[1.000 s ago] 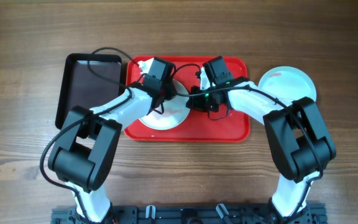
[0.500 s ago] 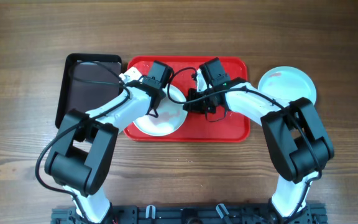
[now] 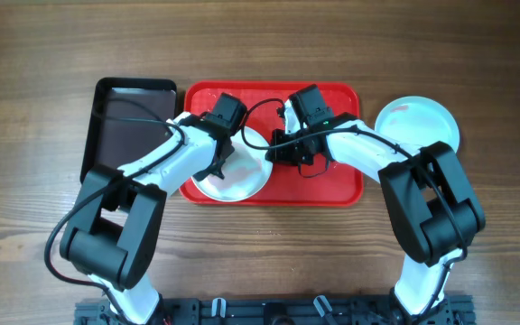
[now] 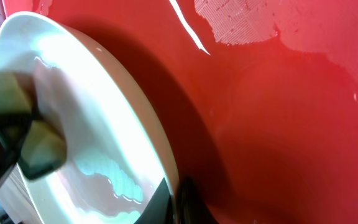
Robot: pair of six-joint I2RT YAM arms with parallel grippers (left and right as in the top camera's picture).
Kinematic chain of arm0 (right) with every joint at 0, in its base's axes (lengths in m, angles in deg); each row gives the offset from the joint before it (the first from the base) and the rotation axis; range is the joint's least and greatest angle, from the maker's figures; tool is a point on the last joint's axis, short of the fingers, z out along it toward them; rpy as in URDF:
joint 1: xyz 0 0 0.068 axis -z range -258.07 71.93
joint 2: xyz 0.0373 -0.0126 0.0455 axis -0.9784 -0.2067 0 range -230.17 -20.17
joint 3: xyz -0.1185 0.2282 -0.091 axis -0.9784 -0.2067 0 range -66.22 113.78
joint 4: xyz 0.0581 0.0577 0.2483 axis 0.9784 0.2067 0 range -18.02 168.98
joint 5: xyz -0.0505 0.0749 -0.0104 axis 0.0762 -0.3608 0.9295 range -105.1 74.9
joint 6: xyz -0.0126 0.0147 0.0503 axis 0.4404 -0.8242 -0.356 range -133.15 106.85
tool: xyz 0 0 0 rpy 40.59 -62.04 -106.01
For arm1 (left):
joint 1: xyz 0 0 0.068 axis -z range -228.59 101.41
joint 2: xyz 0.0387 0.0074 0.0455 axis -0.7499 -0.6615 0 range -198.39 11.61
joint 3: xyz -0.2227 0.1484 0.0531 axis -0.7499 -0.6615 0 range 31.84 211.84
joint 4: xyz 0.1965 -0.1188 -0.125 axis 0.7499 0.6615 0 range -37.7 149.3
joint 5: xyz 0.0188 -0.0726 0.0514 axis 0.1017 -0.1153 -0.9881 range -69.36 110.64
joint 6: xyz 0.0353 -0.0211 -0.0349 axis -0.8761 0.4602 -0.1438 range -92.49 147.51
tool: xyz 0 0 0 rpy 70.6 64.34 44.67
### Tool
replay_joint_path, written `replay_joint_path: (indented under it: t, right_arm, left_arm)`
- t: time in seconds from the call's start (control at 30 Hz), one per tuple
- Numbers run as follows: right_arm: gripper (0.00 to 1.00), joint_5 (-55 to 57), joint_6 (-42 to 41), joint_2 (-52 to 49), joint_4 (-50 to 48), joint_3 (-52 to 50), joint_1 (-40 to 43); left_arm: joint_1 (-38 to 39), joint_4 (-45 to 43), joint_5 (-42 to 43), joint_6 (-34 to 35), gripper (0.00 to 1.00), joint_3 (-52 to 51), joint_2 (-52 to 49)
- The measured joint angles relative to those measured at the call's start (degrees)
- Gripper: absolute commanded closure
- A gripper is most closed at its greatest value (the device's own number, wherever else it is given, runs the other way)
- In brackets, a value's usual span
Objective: Clean dirty plates on tray and stack at the side
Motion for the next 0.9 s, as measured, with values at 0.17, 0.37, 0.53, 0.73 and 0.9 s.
replay_joint_path:
  t: [0.17,0.37,0.53,0.73,0.9]
  right_arm:
    - [0.95,0.00,0.00,0.00,0.00,0.00,0.00]
    - [0.96,0.02,0.00,0.00,0.00,0.00,0.00]
    - [0.96,0.02,-0.02,0.00,0.00,0.00,0.02]
    - [0.96,0.02,-0.02,0.00,0.02,0.00,0.02]
    - [0.96,0.04,-0.31,0.00,0.11,0.00,0.04]
  left_arm:
    - [-0.20,3.52,2.19,2.64,0.96,-0.04,0.42]
    - [-0.66,6.73,6.80,3.52,0.96,-0.04,0.94]
    - [-0.66,9.38,9.14,3.65,0.96,-0.04,1.16]
    - [-0.66,10.05,9.49,-0.17,0.96,-0.07,2.16]
    - [-0.63,10.73,6.75,-7.06,0.96,2.36,6.56]
